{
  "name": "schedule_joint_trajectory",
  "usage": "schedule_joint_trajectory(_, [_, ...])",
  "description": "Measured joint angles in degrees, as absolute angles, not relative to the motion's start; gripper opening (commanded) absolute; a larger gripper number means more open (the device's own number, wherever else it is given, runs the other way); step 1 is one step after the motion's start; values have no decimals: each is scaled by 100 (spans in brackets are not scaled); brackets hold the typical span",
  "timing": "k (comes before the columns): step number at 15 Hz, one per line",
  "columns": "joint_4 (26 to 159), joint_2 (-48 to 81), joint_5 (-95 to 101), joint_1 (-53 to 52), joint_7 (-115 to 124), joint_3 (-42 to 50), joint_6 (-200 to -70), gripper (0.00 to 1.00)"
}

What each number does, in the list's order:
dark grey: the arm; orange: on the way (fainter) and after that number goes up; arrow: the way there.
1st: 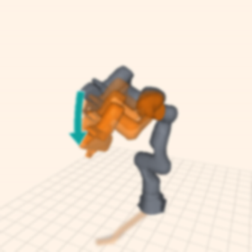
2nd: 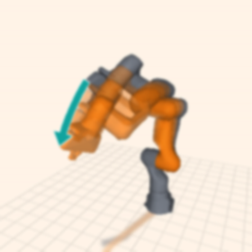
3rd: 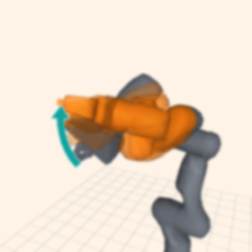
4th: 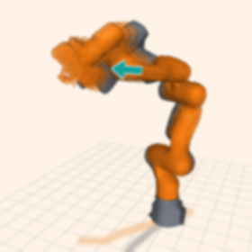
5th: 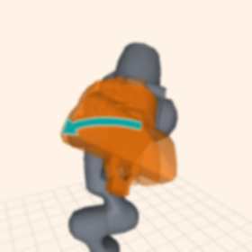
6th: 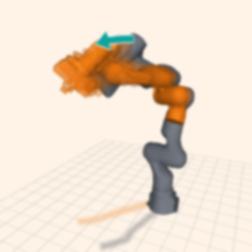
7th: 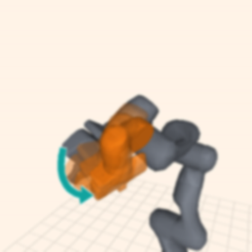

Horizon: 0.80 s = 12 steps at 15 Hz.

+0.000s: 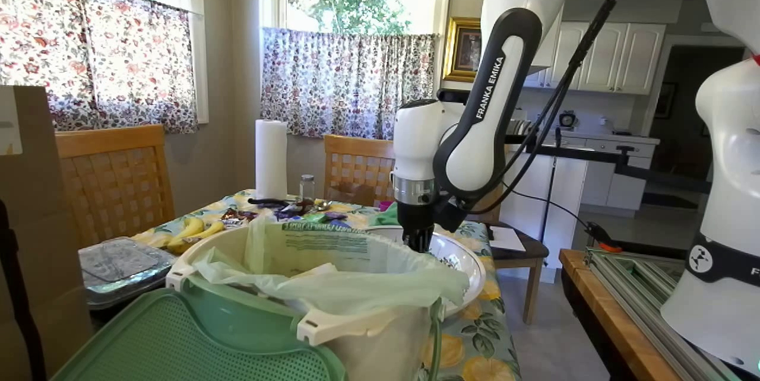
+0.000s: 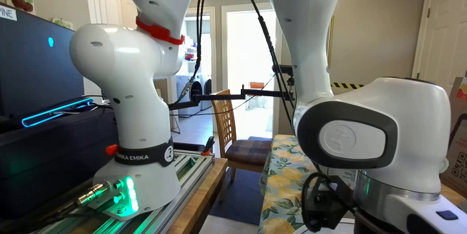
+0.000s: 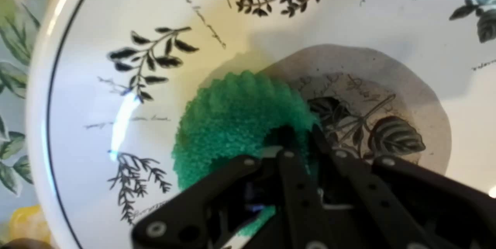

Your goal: Stir in the bowl, then remove the sponge from the bowl

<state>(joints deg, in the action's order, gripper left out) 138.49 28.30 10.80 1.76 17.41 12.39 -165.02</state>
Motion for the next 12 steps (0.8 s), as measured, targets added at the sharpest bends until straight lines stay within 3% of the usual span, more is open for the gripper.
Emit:
schedule_joint_trajectory(5, [13880,2893,159,418,1605,804,-17167,3])
schedule_joint_trajectory(12, [13878,2911,-627,1309,968,-543,-17336,3])
